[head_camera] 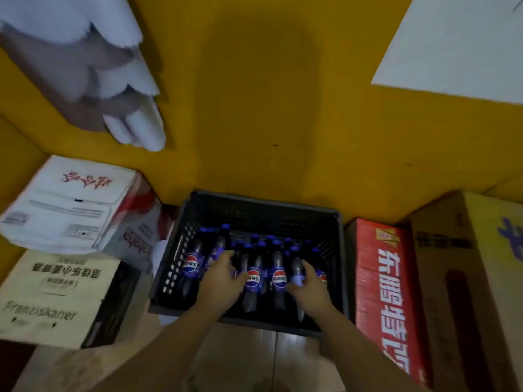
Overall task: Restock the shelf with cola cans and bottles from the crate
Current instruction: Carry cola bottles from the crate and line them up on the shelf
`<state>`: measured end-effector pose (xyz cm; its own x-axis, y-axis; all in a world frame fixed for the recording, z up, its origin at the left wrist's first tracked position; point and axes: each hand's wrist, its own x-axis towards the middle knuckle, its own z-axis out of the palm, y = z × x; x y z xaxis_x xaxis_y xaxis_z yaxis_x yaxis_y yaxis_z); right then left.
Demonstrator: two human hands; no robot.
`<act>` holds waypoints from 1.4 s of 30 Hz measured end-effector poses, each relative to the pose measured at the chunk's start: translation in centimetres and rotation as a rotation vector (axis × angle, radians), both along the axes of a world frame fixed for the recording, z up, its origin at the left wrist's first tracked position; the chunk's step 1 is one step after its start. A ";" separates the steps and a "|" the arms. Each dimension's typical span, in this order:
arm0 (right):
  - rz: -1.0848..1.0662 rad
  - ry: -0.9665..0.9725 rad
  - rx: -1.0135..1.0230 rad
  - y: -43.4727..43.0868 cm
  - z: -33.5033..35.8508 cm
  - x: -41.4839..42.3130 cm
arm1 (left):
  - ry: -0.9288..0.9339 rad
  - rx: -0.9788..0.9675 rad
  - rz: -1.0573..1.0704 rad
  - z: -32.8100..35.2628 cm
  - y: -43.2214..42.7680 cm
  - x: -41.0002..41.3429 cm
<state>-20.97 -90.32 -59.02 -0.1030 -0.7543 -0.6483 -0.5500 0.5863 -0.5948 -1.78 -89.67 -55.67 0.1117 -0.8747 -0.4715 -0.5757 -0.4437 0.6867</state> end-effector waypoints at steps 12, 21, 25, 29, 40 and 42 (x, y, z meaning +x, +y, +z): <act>0.245 0.401 0.037 -4.3 -21.0 3.1 | -0.203 0.238 -0.319 -25.5 -5.3 -3.3; 0.147 0.418 -0.008 -3.1 -21.5 3.0 | -0.250 0.282 -0.349 -27.6 -5.4 -3.5; 0.142 0.432 -0.017 -3.3 -21.5 2.4 | -0.250 0.268 -0.327 -27.6 -5.4 -2.8; 0.205 0.485 0.020 -3.4 -21.5 2.9 | -0.240 0.200 -0.184 -27.1 -5.3 -1.6; 0.399 0.821 0.035 -4.4 -23.4 5.1 | -0.222 0.258 -0.145 -27.0 -5.2 0.1; 0.392 0.830 -0.015 -4.2 -23.1 4.9 | -0.211 0.236 -0.142 -27.2 -5.3 0.2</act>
<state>-16.08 -94.54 -82.15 -0.2660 -0.8411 -0.4709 -0.9620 0.2628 0.0741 -1.57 -94.96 -82.84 0.1130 -0.7581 -0.6422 -0.7614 -0.4814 0.4343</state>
